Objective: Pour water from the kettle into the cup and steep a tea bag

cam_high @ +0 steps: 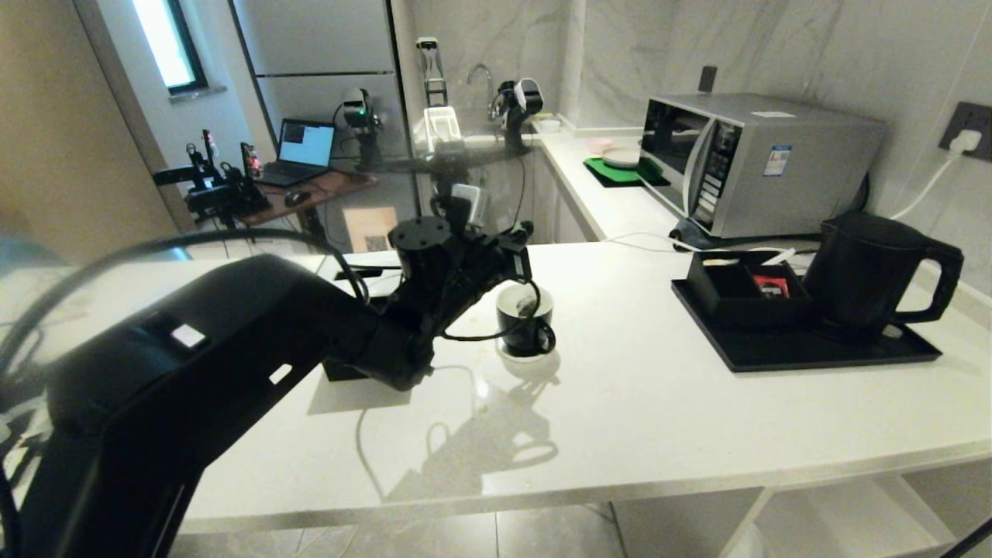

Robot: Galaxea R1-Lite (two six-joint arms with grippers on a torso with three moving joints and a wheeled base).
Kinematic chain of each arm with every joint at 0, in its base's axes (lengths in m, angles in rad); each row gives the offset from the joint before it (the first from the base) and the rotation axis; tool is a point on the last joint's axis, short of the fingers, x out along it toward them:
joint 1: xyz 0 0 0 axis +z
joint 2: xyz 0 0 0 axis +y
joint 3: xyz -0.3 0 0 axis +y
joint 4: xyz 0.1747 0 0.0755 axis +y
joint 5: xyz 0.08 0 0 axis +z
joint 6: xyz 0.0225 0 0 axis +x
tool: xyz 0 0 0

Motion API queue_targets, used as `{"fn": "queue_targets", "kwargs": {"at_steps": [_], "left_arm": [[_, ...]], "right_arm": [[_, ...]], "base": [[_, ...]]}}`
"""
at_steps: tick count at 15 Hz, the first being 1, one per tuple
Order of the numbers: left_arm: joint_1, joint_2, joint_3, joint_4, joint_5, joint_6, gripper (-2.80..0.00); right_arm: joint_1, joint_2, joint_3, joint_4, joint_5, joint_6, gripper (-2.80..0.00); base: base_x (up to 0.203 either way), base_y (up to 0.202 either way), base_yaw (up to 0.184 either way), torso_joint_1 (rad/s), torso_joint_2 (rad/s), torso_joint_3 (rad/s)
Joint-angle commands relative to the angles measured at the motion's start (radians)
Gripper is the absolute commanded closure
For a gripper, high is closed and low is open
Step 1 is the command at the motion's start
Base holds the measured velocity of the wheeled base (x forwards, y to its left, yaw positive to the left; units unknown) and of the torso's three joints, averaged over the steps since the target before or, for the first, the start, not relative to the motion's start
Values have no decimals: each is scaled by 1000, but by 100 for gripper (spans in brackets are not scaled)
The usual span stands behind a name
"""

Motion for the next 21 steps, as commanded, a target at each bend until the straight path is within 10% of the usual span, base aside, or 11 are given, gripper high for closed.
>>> {"fn": "queue_targets", "kwargs": {"at_steps": [1, 21], "left_arm": [[3, 22, 1, -8, -1, -1, 0], [1, 53, 1, -7, 15, 1, 0]], "right_arm": [[0, 1, 0, 0, 1, 0, 0], [0, 1, 0, 1, 1, 0, 0]], "base": [[0, 0, 0, 0, 0, 0], [0, 0, 0, 0, 0, 0]]}}
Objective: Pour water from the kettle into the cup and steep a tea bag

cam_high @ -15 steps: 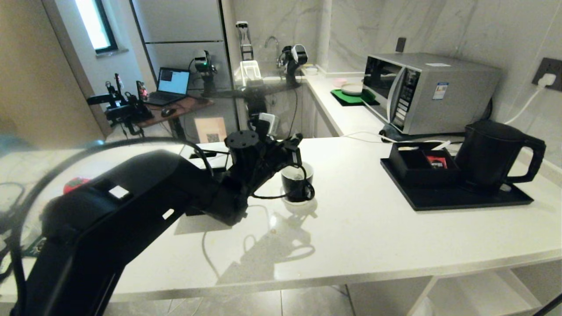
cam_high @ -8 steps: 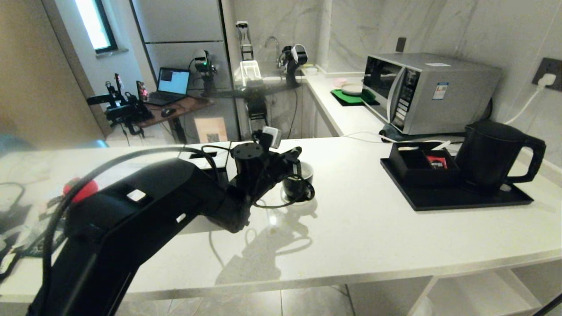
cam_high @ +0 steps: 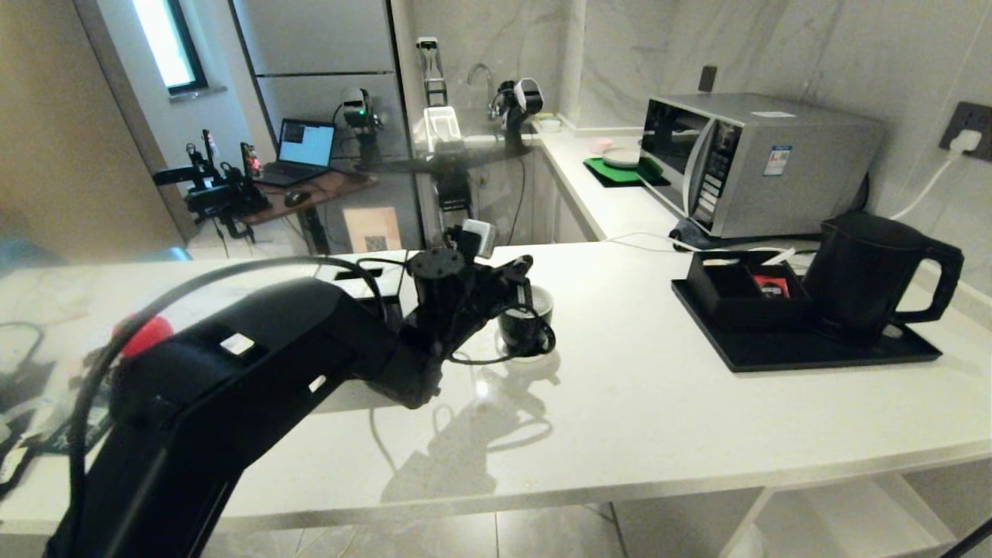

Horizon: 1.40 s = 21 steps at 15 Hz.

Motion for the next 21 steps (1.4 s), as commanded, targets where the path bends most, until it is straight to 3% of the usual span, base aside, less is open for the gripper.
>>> {"fn": "queue_targets", "kwargs": {"at_steps": [1, 13, 21], "left_arm": [[0, -52, 1, -5, 0, 2, 0], [-15, -196, 19, 31, 13, 49, 0], [1, -234, 21, 49, 20, 167, 0]], "right_arm": [[0, 1, 0, 0, 0, -1, 0], [0, 1, 0, 1, 0, -1, 0], [0, 1, 0, 1, 0, -1, 0]], "base": [[0, 0, 0, 0, 0, 0], [0, 0, 0, 0, 0, 0], [0, 0, 0, 0, 0, 0]]}}
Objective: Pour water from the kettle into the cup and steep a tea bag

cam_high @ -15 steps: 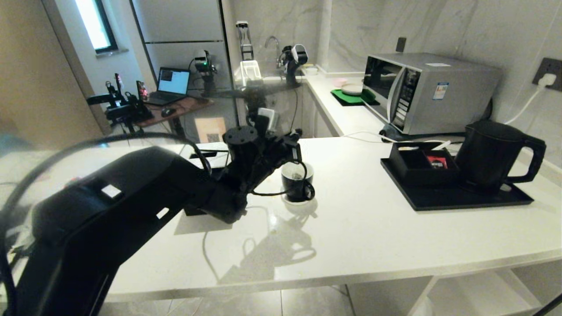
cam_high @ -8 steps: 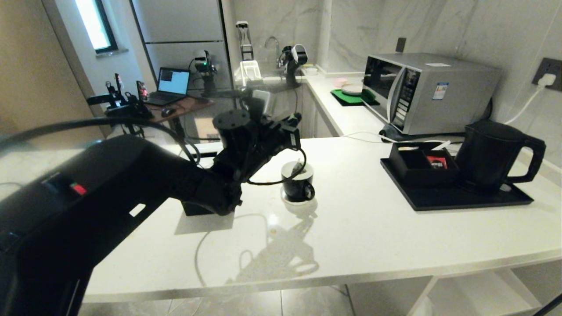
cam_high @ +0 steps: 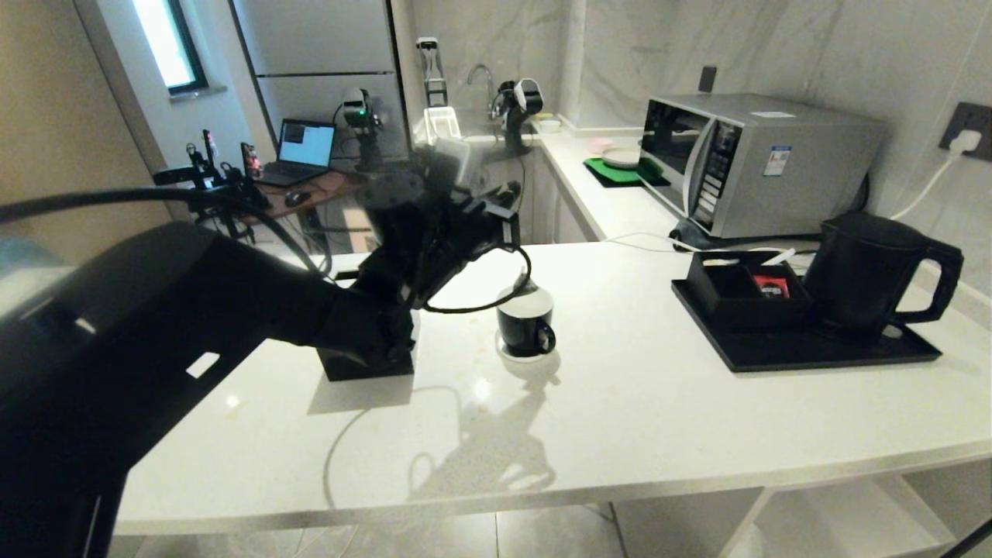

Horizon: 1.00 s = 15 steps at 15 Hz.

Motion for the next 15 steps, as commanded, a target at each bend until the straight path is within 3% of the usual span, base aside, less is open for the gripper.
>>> {"fn": "queue_targets", "kwargs": {"at_steps": [1, 15], "left_arm": [[1, -4, 0, -14, -1, 15, 0], [45, -8, -2, -4, -20, -11, 0]], "right_arm": [[0, 1, 0, 1, 0, 0, 0], [0, 1, 0, -1, 0, 0, 0]], "base": [[0, 0, 0, 0, 0, 0], [0, 0, 0, 0, 0, 0]]}}
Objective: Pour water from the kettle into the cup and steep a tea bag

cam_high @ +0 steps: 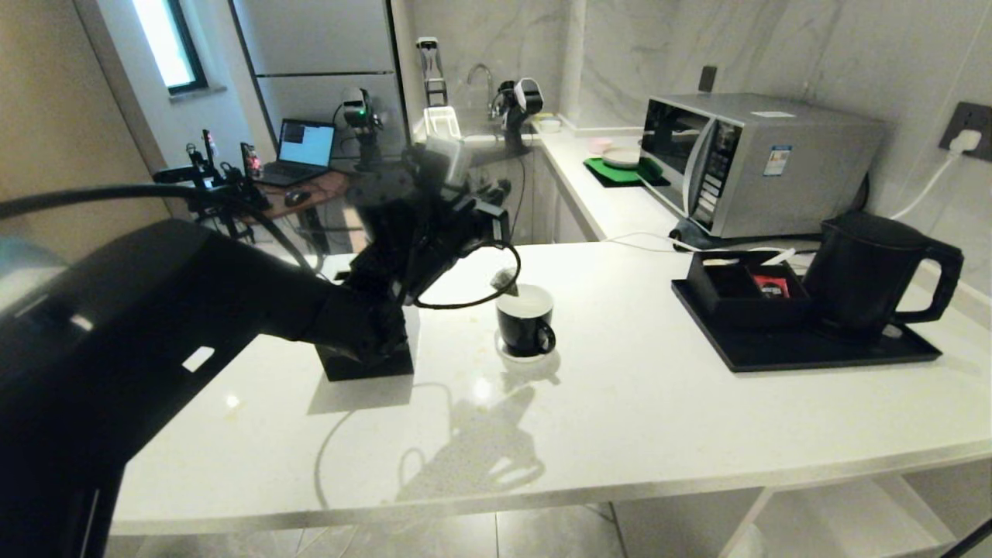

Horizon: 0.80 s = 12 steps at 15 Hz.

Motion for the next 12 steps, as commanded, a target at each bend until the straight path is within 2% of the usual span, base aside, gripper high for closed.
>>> {"fn": "queue_targets", "kwargs": {"at_steps": [1, 4, 6, 12], "left_arm": [[16, -11, 1, -4, -8, -24, 0], [30, -35, -4, 32, -13, -55, 0], [48, -56, -1, 47, -54, -76, 0], [127, -97, -37, 143, -162, -79, 0]], "right_arm": [[0, 1, 0, 0, 0, 0, 0], [0, 1, 0, -1, 0, 0, 0], [0, 1, 0, -1, 0, 0, 0], [0, 1, 0, -1, 0, 0, 0]], "base": [[0, 0, 0, 0, 0, 0], [0, 0, 0, 0, 0, 0], [0, 0, 0, 0, 0, 0], [0, 0, 0, 0, 0, 0]]}}
